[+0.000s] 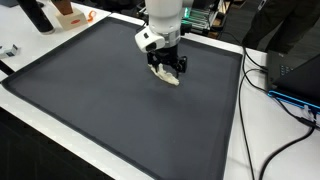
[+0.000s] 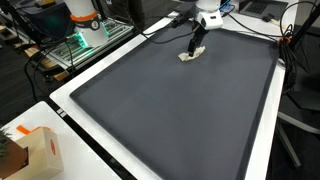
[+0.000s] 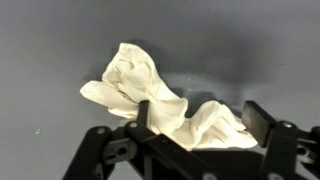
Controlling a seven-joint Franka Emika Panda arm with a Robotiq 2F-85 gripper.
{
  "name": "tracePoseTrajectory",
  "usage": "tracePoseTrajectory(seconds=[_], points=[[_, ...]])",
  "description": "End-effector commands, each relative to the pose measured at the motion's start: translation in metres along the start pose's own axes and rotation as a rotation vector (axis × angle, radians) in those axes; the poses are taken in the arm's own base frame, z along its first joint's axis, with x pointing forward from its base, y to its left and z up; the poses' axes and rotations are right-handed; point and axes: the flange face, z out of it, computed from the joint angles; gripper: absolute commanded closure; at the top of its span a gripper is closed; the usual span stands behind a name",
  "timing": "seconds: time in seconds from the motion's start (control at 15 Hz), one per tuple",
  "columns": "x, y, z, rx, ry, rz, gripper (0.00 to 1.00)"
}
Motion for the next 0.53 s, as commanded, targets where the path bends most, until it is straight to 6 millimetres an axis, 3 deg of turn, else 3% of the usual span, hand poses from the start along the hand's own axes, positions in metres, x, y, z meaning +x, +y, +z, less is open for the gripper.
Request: tracePoseTrajectory(seconds=[0.0, 0.47], points=[[-0.0018, -0.0010, 0.0101, -0.020, -0.002, -0.026, 0.38], [-0.0010, 0.0007, 0.0129, -0.038, 0.001, -0.036, 0.92]])
